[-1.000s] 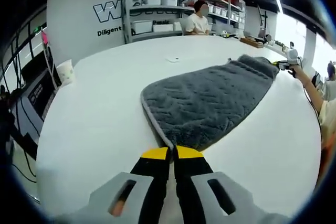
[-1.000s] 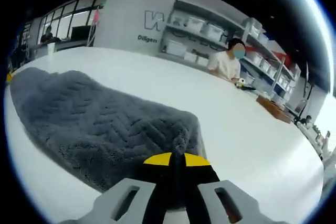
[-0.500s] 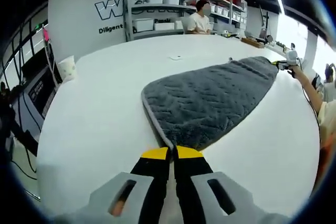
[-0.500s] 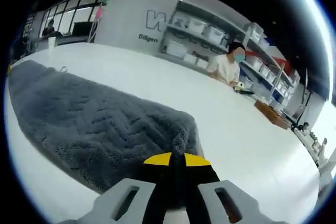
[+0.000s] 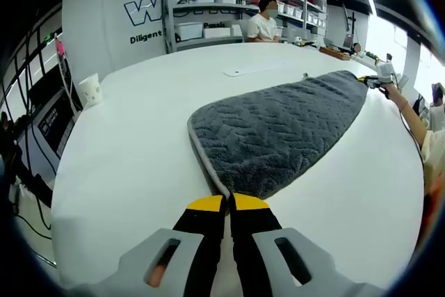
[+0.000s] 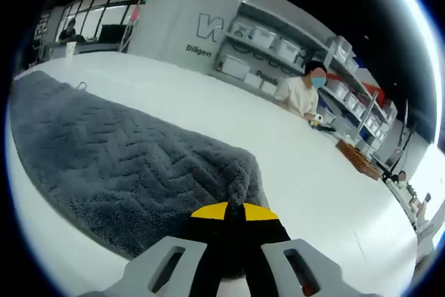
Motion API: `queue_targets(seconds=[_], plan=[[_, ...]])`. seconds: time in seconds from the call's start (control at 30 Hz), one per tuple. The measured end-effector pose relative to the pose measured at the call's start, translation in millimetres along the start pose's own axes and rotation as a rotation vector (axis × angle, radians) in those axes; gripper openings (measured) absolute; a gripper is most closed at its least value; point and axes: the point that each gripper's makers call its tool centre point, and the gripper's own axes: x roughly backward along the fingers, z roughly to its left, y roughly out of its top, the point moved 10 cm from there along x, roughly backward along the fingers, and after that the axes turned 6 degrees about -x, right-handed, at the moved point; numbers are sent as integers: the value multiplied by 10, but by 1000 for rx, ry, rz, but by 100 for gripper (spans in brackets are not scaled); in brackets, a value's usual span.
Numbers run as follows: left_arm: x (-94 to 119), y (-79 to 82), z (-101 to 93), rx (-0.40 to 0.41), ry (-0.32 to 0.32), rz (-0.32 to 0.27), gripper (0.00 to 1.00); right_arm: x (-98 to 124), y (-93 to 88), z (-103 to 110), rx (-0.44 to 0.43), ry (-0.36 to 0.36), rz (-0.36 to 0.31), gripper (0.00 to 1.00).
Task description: Open the folded towel by lifting each exposed corner and separating the folded layers until the towel lies flat within the target outline without major curled edges
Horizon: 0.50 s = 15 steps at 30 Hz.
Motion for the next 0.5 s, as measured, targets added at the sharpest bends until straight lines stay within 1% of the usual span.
queue_targets(seconds=[0.07, 0.33, 0.5], plan=[[7, 0, 7, 0, 2, 3, 2, -20, 17, 8, 15, -5, 4, 0], [18, -12, 25, 13, 12, -1, 2, -50, 35, -8, 28, -6, 5, 0], [47, -34, 56, 22, 26, 0, 2, -26, 57, 41, 27, 13, 9, 0]])
